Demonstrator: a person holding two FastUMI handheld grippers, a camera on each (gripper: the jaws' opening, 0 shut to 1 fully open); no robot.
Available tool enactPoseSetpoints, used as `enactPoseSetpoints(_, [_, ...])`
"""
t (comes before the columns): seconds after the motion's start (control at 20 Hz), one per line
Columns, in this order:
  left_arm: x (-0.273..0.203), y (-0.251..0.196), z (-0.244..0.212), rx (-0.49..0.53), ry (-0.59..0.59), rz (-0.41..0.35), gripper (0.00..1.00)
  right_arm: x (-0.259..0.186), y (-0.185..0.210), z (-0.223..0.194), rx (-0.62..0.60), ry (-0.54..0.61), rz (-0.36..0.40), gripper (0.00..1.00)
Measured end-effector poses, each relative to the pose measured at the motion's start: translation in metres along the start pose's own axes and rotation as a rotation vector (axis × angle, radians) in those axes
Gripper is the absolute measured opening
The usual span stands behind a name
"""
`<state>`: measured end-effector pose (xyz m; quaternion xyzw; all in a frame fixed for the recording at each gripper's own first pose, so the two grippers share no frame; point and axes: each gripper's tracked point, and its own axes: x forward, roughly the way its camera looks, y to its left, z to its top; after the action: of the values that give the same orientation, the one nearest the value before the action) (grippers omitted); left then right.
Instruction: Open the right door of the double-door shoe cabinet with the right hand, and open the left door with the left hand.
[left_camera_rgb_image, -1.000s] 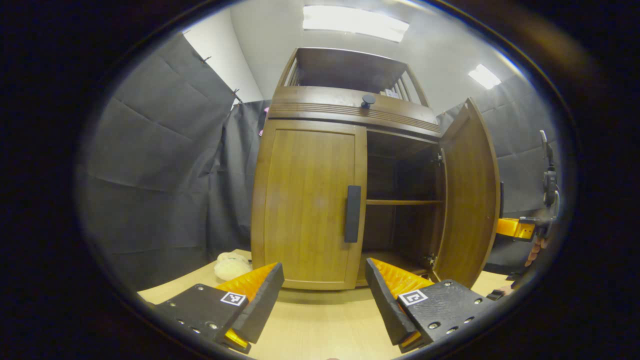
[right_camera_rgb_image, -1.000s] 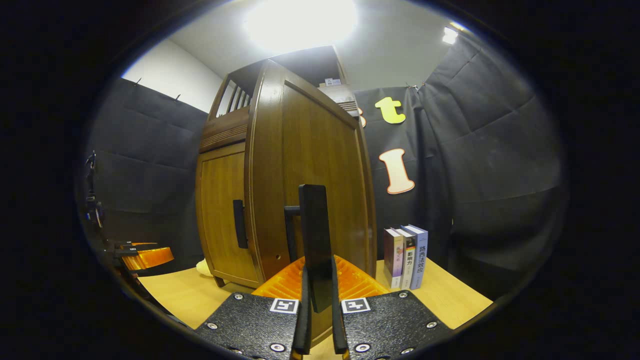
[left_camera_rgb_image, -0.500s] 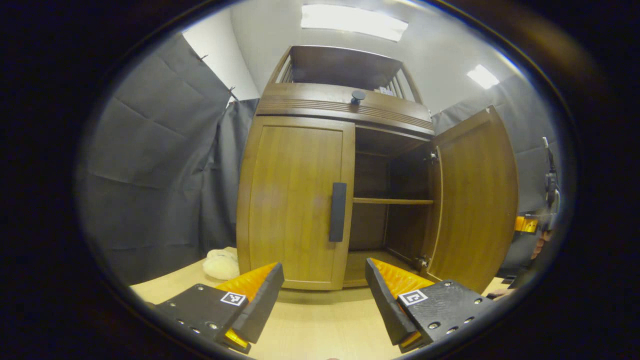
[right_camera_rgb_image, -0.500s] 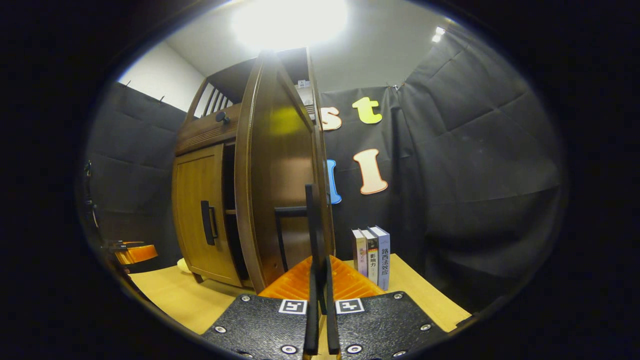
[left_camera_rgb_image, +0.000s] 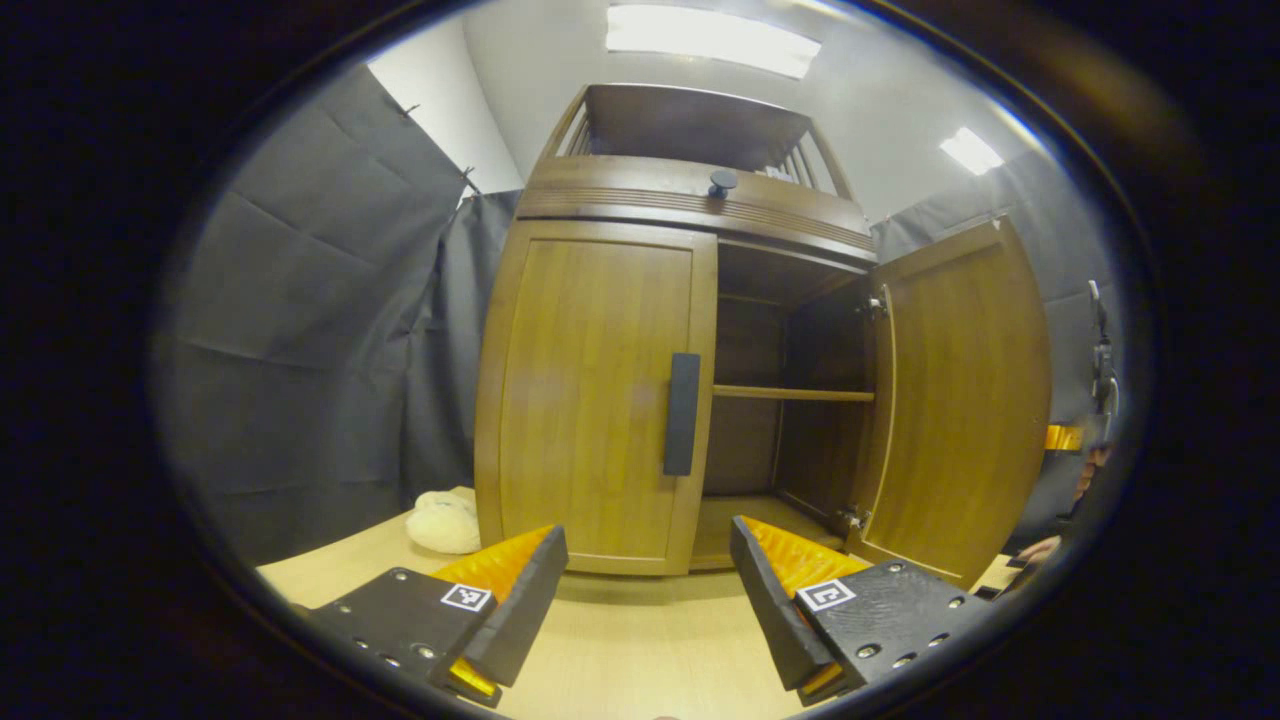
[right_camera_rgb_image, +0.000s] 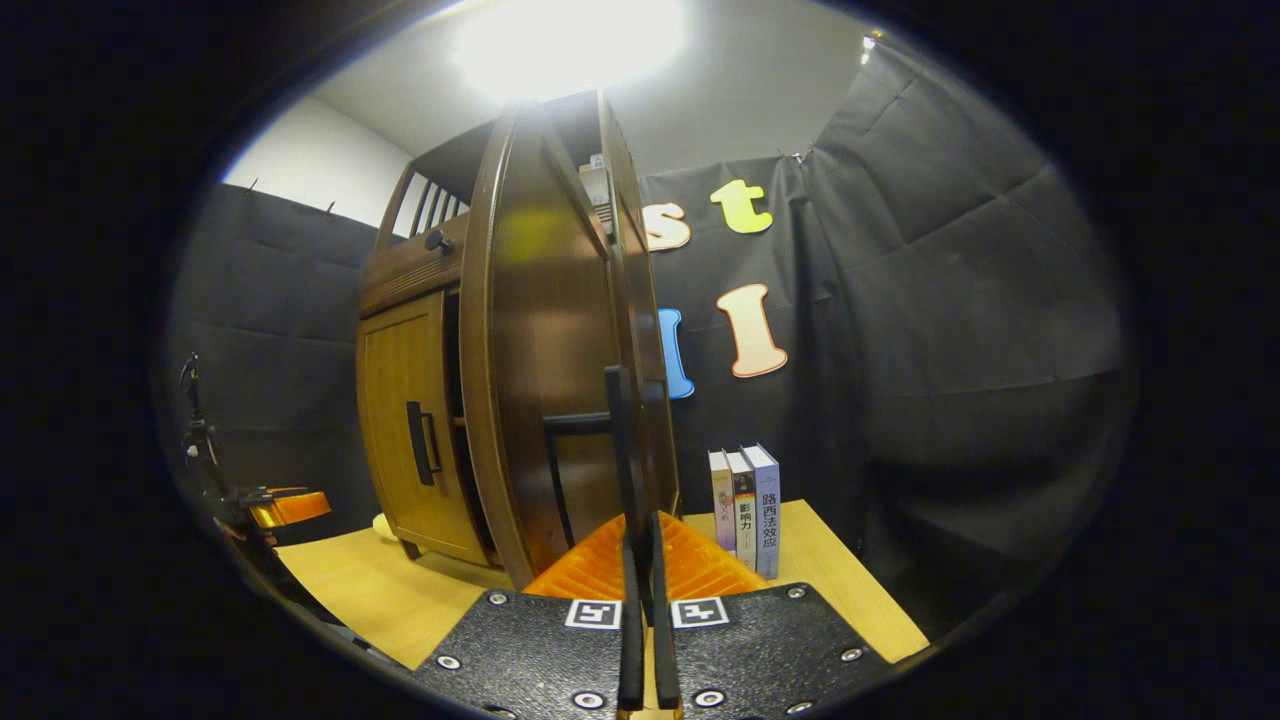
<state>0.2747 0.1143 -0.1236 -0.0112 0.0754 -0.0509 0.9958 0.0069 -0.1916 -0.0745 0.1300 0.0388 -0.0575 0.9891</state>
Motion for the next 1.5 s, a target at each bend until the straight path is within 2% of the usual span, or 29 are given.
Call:
enactPoseSetpoints(0.1, [0.000, 0.001, -0.003, -0.012, 0.005, 0.010, 0.94, 0.000, -0.003, 0.000, 0.010, 0.005, 0.006, 0.03])
enactPoseSetpoints(0.2, [-0.001, 0.001, -0.004, -0.017, 0.010, 0.016, 0.94, -0.001, -0.008, 0.000, 0.020, 0.004, -0.005, 0.09])
enactPoseSetpoints(0.3, [-0.002, 0.004, -0.005, -0.010, 0.015, 0.028, 0.94, -0.003, -0.014, 0.000, -0.007, 0.010, -0.036, 0.27])
enactPoseSetpoints(0.4, [-0.002, 0.004, -0.006, -0.002, 0.020, 0.040, 0.98, -0.008, -0.021, 0.001, -0.068, 0.013, -0.080, 0.51])
enactPoseSetpoints(0.45, [-0.003, 0.005, -0.007, -0.002, 0.022, 0.044, 0.98, -0.009, -0.025, 0.005, -0.082, 0.010, -0.101, 0.73])
enactPoseSetpoints(0.5, [-0.003, 0.005, -0.007, -0.004, 0.024, 0.049, 0.94, -0.009, -0.023, 0.001, -0.074, 0.019, -0.104, 0.77])
enactPoseSetpoints(0.55, [-0.003, 0.006, -0.007, -0.009, 0.024, 0.053, 0.94, -0.009, -0.023, 0.002, -0.070, 0.018, -0.103, 0.89])
enactPoseSetpoints(0.7, [-0.004, 0.005, -0.009, -0.021, 0.036, 0.048, 0.94, -0.015, -0.035, 0.003, -0.071, 0.034, -0.092, 0.94])
enactPoseSetpoints(0.75, [-0.005, 0.005, -0.009, -0.021, 0.040, 0.049, 0.98, -0.019, -0.039, 0.003, -0.065, 0.039, -0.090, 0.95])
enactPoseSetpoints(0.85, [-0.005, 0.005, -0.009, -0.023, 0.043, 0.050, 0.94, -0.033, -0.047, 0.014, -0.058, 0.017, -0.095, 0.94])
enactPoseSetpoints(0.9, [-0.005, 0.004, -0.009, -0.028, 0.042, 0.048, 0.98, -0.040, -0.042, 0.015, -0.038, 0.012, -0.078, 0.96])
enactPoseSetpoints(0.95, [-0.005, 0.004, -0.009, -0.035, 0.041, 0.045, 0.94, -0.047, -0.041, 0.018, -0.035, -0.001, -0.087, 0.96])
enactPoseSetpoints(1.1, [-0.005, 0.004, -0.008, -0.050, 0.037, 0.035, 0.94, -0.069, -0.053, 0.033, -0.064, -0.036, -0.174, 0.96])
enactPoseSetpoints(1.35, [-0.004, 0.004, -0.006, -0.018, 0.012, 0.021, 0.98, -0.088, -0.007, 0.056, 0.014, -0.100, -0.174, 0.94])
enactPoseSetpoints(1.45, [-0.003, 0.003, -0.006, -0.011, 0.004, 0.016, 0.94, -0.089, 0.026, 0.062, 0.012, -0.125, -0.120, 0.92])
enactPoseSetpoints(1.5, [-0.002, 0.004, -0.005, -0.012, -0.002, 0.017, 0.94, -0.089, 0.041, 0.064, 0.003, -0.139, -0.094, 0.94])
